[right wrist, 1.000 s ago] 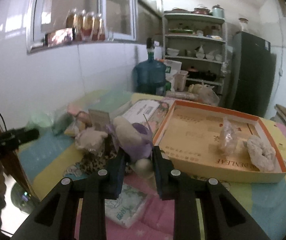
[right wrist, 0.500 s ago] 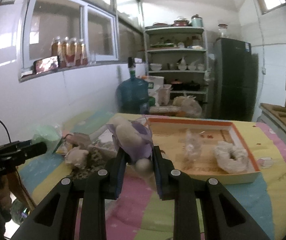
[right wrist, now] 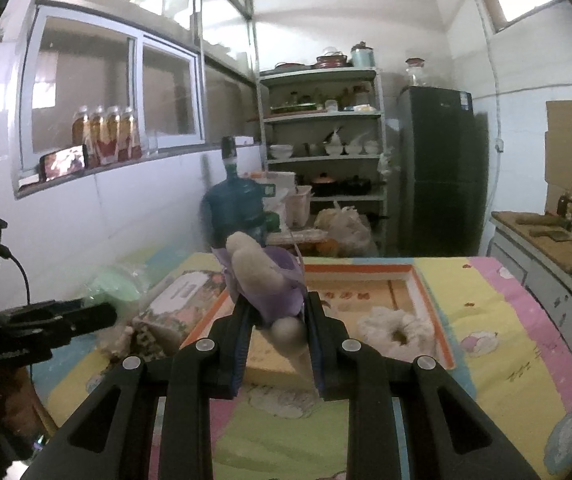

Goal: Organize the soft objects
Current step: 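Carry the sponge and plush bunny in both grippers over the tray, then open both grippers to release the sponge and bunny into the tray, then withdraw both grippers from the tray back toward the pile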

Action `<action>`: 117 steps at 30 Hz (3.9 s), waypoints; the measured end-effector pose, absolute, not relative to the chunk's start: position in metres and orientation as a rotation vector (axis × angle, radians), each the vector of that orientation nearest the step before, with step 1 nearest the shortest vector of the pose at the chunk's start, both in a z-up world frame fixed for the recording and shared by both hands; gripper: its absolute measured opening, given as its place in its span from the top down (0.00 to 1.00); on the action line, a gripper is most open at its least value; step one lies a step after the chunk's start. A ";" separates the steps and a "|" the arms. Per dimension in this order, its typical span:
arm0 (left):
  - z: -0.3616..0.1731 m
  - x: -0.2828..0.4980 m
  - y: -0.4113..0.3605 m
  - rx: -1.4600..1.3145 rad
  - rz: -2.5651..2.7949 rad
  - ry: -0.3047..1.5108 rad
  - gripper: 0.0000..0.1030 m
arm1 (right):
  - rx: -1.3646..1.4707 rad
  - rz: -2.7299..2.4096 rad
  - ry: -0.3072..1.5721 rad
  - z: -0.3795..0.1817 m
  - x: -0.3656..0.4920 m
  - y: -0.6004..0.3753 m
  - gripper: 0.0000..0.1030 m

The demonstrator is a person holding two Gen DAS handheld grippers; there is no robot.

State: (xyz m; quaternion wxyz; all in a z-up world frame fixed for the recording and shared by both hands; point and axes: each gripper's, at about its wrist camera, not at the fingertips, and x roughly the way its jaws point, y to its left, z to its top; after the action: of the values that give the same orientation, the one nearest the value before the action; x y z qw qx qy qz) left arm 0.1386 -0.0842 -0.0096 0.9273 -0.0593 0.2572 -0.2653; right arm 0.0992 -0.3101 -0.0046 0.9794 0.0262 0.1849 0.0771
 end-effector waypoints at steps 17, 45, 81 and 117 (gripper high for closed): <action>0.010 0.230 -0.154 -0.142 -0.475 0.600 0.60 | 0.058 0.131 0.397 0.014 0.150 -0.349 0.74; -0.051 0.340 -0.207 -0.161 -0.386 0.858 0.60 | 0.152 0.085 0.669 -0.039 0.278 -0.392 0.74; -0.077 0.361 -0.214 -0.161 -0.328 0.954 0.28 | 0.128 0.099 0.731 -0.073 0.310 -0.391 0.55; 0.009 0.257 -0.128 -0.077 -0.334 0.580 0.10 | 0.158 0.190 0.516 -0.022 0.214 -0.335 0.26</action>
State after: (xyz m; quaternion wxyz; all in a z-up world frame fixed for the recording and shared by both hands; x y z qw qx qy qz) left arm 0.2571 -0.1285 0.0091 0.9438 -0.0376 0.2847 -0.1637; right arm 0.2141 -0.3352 -0.0222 0.9594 0.0778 0.2543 0.0935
